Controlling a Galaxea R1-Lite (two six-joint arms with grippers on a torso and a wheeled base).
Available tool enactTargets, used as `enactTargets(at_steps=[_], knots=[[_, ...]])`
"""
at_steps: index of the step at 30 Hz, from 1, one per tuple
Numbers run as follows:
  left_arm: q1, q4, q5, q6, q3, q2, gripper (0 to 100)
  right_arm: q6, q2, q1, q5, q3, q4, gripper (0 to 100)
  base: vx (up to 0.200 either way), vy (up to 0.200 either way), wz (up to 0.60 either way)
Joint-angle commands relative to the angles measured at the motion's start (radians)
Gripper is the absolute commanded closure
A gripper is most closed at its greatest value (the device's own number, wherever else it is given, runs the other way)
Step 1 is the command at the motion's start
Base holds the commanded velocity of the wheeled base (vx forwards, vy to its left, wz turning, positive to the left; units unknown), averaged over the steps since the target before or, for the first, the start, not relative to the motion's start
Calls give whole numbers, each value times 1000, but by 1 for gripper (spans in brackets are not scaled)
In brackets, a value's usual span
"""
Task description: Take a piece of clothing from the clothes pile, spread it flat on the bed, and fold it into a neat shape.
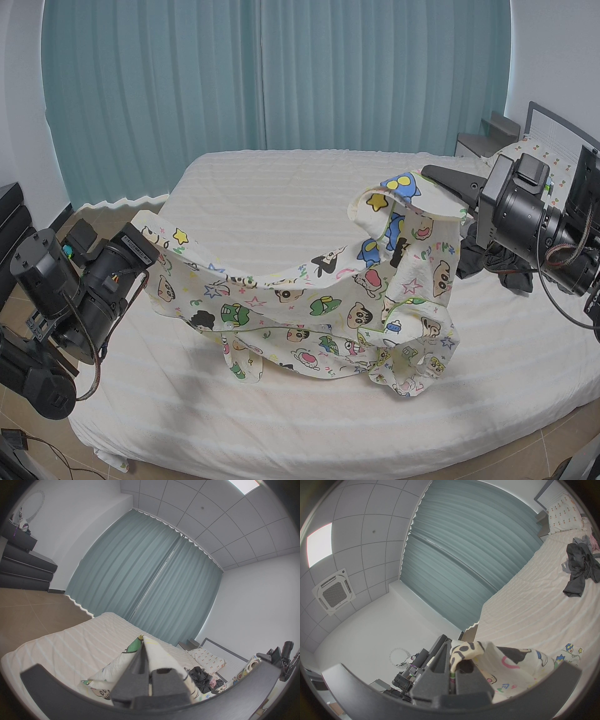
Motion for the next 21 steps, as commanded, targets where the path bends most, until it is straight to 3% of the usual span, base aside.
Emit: enactTargets(at_steps=[1, 21], knots=[[-1, -1, 0, 0, 22, -30, 100, -1, -44, 2, 0, 35, 1, 100, -200, 0, 0], [-4, 1, -1, 9, 94, -224, 100, -42, -349, 52, 3, 132, 15, 100, -200, 0, 0]])
